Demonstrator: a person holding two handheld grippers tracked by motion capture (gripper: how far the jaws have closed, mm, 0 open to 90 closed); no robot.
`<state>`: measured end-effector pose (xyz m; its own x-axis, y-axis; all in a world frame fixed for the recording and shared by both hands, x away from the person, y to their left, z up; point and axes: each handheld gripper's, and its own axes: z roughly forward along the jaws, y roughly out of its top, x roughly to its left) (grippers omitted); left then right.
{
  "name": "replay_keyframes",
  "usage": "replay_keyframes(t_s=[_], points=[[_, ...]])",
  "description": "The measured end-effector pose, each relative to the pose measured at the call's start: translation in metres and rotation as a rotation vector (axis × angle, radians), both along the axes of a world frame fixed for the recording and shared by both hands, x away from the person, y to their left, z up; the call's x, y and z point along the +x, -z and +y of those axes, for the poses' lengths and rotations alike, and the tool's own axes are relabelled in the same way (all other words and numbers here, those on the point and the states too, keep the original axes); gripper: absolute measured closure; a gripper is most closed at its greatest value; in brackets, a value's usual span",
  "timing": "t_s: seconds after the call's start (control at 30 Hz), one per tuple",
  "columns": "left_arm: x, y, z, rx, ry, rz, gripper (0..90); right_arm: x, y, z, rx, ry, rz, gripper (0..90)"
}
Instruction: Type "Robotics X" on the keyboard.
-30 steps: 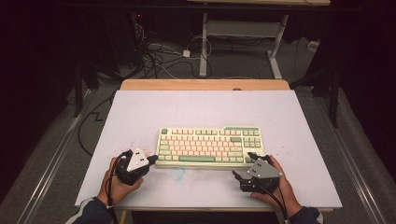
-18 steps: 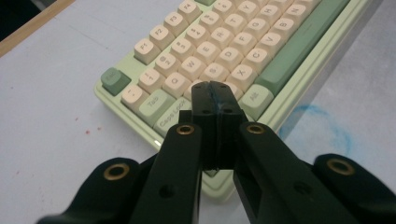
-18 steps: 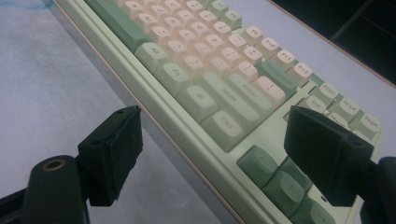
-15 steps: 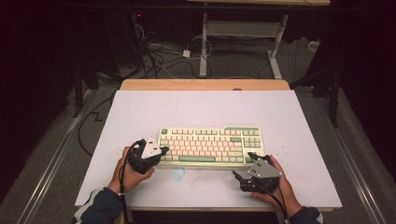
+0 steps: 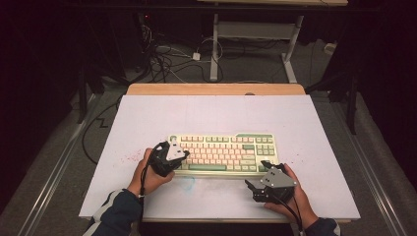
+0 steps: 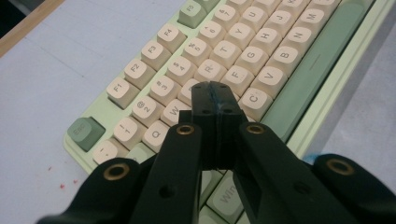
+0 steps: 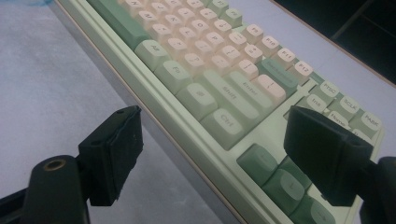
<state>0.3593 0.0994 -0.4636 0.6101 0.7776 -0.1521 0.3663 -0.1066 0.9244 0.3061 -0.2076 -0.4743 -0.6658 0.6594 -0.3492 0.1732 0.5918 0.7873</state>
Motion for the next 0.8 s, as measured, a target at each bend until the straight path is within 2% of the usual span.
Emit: replay_keyframes(t_s=[0.37,0.8], points=[[0.009,0.007,-0.008,0.039,-0.014,0.008,87.5,0.000,0.001,0.000,-0.003,-0.001,0.002,20.3],[0.013,0.010,-0.007,0.043,-0.022,0.008,87.4,0.000,0.001,0.000,-0.006,-0.005,0.007,20.4]])
